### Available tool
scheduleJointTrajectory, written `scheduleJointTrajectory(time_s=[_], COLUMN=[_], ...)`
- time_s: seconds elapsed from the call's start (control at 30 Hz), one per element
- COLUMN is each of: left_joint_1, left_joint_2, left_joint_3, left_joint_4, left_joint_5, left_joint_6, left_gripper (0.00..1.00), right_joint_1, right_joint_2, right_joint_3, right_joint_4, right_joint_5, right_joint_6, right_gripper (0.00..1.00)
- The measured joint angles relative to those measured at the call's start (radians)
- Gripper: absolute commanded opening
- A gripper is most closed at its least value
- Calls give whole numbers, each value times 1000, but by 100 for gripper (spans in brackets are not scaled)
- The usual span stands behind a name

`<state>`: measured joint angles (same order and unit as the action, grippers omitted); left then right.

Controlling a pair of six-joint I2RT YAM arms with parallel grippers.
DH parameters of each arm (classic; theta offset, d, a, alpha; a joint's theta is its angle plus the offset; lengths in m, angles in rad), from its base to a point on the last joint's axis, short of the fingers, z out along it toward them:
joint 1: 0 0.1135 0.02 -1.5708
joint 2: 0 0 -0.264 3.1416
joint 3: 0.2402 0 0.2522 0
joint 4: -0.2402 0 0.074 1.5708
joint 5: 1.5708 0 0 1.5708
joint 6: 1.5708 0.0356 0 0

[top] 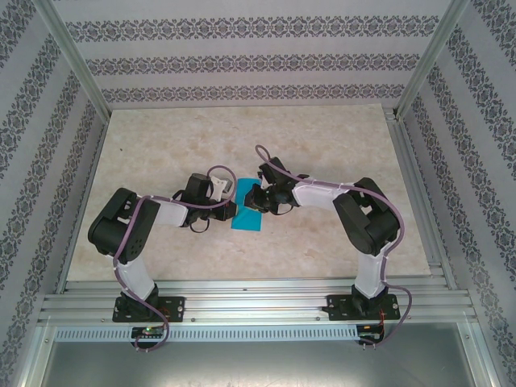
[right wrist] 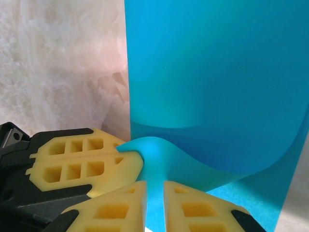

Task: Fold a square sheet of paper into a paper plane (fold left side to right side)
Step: Fold the triangle a second time at the center of the table.

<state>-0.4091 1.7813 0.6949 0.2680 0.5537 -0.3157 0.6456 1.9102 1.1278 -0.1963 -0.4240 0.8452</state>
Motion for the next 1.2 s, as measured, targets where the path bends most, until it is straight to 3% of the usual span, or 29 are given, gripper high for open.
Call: scheduleJointTrajectory(time_s=[1.2], left_joint_1=[0], left_joint_2=[10], left_joint_3=[11], left_joint_4=[3], left_joint_5=[2], left_joint_6=[-24], left_gripper=[0], right_joint_1=[14], right_joint_2=[34], right_joint_3=[1], right_joint_4=[23], right_joint_5=[-11], right_joint_6=[20], right_gripper=[17])
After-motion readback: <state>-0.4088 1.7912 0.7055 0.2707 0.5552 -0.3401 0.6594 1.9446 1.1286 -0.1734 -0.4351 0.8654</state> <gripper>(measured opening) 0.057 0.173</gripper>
